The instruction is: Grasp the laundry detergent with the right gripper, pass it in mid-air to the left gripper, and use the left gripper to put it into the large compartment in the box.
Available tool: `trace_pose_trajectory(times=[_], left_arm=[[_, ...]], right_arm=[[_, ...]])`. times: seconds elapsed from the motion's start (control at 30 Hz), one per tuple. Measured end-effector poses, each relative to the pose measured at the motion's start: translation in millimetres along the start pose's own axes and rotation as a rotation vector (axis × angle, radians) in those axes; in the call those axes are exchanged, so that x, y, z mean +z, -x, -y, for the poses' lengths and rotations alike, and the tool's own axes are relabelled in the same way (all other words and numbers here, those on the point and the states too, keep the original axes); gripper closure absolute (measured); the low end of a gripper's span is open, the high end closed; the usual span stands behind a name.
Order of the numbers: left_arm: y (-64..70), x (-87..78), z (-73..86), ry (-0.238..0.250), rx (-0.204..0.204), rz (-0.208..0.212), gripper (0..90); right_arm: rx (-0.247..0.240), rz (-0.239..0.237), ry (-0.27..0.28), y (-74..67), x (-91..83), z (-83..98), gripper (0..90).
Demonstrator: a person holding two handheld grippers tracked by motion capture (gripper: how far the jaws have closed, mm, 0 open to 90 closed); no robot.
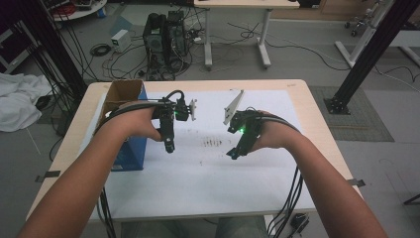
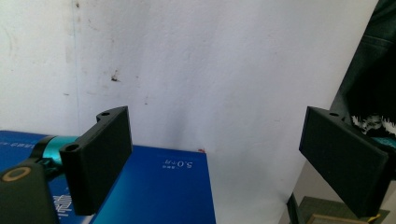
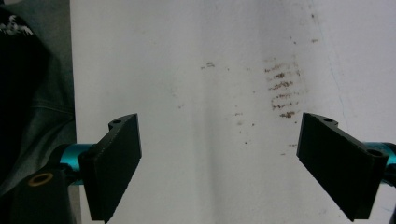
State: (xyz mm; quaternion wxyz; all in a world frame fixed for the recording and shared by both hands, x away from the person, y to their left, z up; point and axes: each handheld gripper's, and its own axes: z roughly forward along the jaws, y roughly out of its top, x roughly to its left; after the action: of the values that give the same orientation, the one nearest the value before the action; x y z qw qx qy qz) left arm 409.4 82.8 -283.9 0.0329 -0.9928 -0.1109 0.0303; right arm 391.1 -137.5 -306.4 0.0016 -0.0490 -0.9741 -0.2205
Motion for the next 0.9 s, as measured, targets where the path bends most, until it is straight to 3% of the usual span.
trace_pose_trajectory(times=[0.47,0.53,0.57,0.63,0.9], left_arm=[[-1.7,-4.9,4.6,0.07,0.015,0.008,9.5],[-0.9,-6.3,6.1,0.07,0.02,0.02,9.5],[-2.0,-7.9,6.6,0.066,0.046,-0.011,9.5],[-0.8,-7.9,7.8,0.078,0.026,0.016,9.5],[1.1,-11.3,9.2,0.064,0.047,0.012,9.5]], right_arm=[[-0.004,-0.006,-0.075,0.9,3.9,-3.1,13.1],[-0.002,-0.002,-0.077,0.9,3.3,-2.6,13.1],[-0.003,0.0,-0.08,1.0,2.5,-1.9,13.0],[0.001,0.001,-0.081,0.9,1.5,-0.8,13.1],[0.014,0.022,-0.1,2.5,-4.1,6.0,13.1]])
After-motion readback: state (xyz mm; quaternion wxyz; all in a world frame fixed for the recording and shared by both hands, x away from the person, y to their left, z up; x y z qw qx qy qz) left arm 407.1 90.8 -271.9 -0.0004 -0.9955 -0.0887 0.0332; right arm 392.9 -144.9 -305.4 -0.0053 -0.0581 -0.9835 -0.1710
